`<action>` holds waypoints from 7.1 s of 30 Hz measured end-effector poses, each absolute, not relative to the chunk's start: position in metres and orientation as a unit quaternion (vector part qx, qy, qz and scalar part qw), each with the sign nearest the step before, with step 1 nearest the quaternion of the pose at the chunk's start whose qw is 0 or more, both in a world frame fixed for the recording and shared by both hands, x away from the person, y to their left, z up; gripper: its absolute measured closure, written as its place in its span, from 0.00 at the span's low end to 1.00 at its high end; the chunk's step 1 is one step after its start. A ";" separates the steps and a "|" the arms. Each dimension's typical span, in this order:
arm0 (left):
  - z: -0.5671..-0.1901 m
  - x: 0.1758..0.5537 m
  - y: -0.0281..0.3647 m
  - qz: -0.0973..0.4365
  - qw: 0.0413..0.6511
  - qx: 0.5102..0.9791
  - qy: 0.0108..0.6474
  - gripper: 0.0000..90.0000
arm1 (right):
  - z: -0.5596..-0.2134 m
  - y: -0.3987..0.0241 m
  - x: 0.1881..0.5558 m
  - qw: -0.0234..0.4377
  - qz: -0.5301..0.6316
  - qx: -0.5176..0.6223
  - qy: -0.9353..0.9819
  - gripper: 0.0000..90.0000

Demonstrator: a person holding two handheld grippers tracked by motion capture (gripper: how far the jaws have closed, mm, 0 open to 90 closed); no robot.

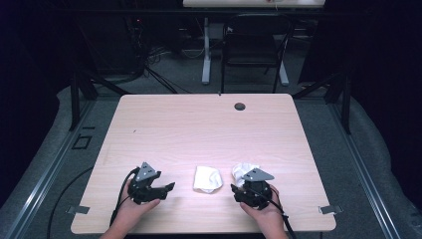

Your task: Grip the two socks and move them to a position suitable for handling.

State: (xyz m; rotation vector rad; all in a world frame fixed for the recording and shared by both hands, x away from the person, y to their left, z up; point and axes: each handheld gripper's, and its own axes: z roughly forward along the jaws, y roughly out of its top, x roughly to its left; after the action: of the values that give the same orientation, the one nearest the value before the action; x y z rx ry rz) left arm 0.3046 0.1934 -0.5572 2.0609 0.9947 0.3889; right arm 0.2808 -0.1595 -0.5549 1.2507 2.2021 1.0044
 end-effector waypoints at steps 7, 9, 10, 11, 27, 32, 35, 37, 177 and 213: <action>-0.565 0.305 0.188 0.143 0.385 0.827 0.384 0.49 | -0.559 -0.161 0.279 0.184 0.368 0.467 0.783 0.63; -0.566 0.304 0.186 0.142 0.383 0.829 0.383 0.50 | -0.559 -0.161 0.280 0.180 0.371 0.469 0.781 0.61; -0.567 0.304 0.185 0.142 0.382 0.830 0.381 0.50 | -0.558 -0.161 0.280 0.174 0.376 0.474 0.777 0.62; -0.567 0.304 0.185 0.143 0.381 0.831 0.379 0.50 | -0.559 -0.161 0.281 0.159 0.381 0.475 0.777 0.62; -0.554 0.307 0.153 0.130 0.393 0.839 0.353 0.47 | -0.563 -0.163 0.282 0.158 0.393 0.479 0.769 0.53; -0.549 0.310 0.130 0.130 0.392 0.846 0.338 0.50 | -0.563 -0.163 0.282 0.157 0.413 0.480 0.758 0.55; -0.548 0.315 0.102 0.131 0.384 0.854 0.326 0.52 | -0.560 -0.168 0.281 0.163 0.416 0.484 0.752 0.57; -0.548 0.317 0.095 0.137 0.380 0.856 0.321 0.53 | -0.560 -0.170 0.280 0.165 0.419 0.486 0.749 0.57; -0.570 0.296 0.182 0.089 0.347 0.853 0.379 0.97 | -0.575 -0.110 0.292 0.106 0.349 0.395 0.843 0.99; -0.562 0.298 0.213 0.119 0.395 0.802 0.432 0.58 | -0.557 -0.138 0.279 0.128 0.426 0.418 0.793 0.61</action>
State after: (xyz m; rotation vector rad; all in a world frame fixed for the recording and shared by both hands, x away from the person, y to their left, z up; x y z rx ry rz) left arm 0.2979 0.2127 -0.5622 2.0349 1.0947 0.3030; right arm 0.2787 -0.1378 -0.5572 1.2152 2.3059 1.2386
